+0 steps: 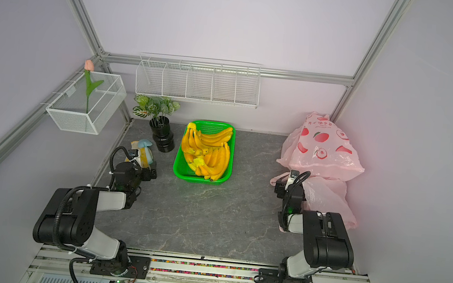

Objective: Place the banana into a plastic bag & tie a knot
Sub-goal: Pick up the plastic bag at the center of the board.

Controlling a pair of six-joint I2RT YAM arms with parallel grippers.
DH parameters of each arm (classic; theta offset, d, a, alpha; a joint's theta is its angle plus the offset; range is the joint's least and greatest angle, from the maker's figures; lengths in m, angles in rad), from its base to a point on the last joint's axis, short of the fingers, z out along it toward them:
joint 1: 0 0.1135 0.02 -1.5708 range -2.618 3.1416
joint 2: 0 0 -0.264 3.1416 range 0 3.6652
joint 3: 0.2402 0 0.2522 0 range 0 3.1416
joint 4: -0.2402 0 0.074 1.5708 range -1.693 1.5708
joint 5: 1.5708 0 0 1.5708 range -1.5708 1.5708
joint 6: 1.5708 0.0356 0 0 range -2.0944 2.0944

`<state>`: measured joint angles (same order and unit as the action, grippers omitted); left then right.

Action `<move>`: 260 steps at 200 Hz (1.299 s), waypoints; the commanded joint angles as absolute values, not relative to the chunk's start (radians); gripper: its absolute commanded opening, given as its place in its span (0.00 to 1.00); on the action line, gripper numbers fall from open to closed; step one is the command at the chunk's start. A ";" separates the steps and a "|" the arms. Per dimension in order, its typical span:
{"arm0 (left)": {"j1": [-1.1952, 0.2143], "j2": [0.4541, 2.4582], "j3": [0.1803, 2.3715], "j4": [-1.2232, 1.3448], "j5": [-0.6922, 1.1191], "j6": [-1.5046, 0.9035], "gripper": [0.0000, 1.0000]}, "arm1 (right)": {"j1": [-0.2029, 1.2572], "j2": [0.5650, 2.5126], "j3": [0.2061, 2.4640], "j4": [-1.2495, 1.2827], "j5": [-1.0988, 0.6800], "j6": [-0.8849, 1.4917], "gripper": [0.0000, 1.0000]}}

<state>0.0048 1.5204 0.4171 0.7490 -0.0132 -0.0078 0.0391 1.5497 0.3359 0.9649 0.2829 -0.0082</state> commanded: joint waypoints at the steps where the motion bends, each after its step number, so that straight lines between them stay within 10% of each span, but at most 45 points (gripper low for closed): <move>1: 0.010 1.501 0.429 0.757 0.013 -0.002 1.00 | 0.035 1.552 0.344 0.981 0.273 -0.011 0.89; 66: -0.137 1.166 0.436 0.453 -0.172 0.018 1.00 | 0.123 1.423 0.124 1.287 0.185 -0.155 0.89; 131: -0.161 0.925 0.565 -0.089 -0.472 -0.588 1.00 | 0.176 0.857 0.315 0.388 0.191 0.149 0.89; 167: -0.156 0.935 0.601 -0.154 -0.260 -0.675 1.00 | 0.156 0.746 0.391 0.205 0.001 0.426 0.89; 260: -0.298 0.908 0.623 -0.195 -0.039 -0.566 0.99 | 0.293 1.093 0.832 -0.364 -0.146 0.351 0.89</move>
